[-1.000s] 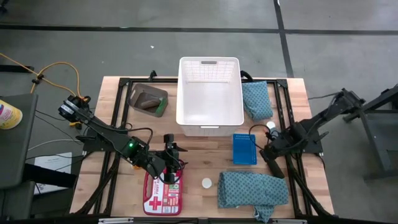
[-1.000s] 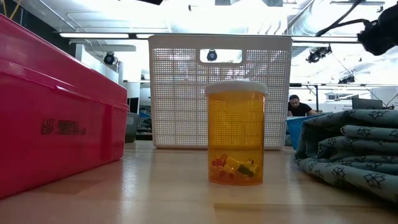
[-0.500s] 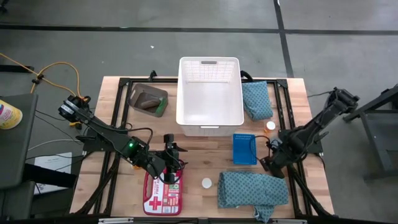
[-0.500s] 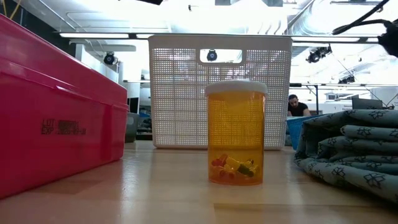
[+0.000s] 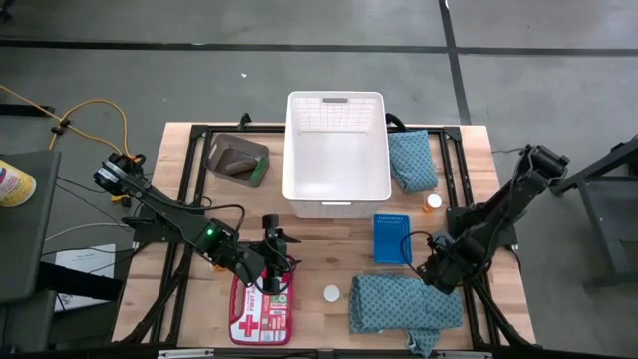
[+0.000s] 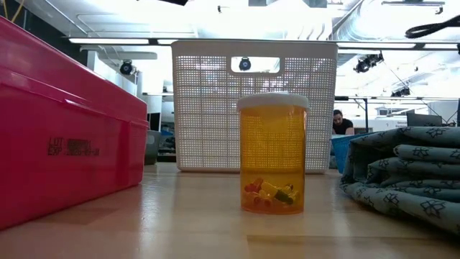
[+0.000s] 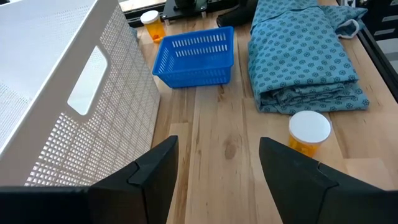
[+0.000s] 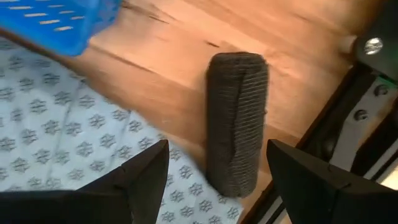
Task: Pick & place medical supplies in basket/bin
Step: Put the black bandage into the black bin
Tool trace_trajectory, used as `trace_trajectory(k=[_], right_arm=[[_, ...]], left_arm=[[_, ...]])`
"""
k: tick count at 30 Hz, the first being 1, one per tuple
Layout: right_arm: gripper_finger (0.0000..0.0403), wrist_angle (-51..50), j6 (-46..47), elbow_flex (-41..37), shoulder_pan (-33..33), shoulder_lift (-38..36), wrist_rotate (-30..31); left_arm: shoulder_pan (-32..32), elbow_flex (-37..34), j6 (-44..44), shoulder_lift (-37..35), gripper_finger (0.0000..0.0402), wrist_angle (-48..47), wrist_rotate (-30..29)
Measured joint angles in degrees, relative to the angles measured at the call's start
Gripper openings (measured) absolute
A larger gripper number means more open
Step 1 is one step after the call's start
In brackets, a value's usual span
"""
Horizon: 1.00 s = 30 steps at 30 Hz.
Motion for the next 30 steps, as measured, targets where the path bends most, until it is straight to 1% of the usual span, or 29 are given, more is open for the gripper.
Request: trace_trajectory(k=[11,24,30], right_arm=[[0.0258,1.0,0.0,0.0,0.0,3.2,-0.4],[0.0258,1.8,0.9,0.0,2.7,6.1,0.3],[0.0258,2.4,1.6,0.0,4.0,8.3,2.4]], left_arm=[[0.0,0.0,0.0,0.0,0.0215,0.1,0.0],[0.0,0.0,0.0,0.0,0.0215,0.1,0.0],[0.0,0.0,0.0,0.0,0.0215,0.1,0.0]])
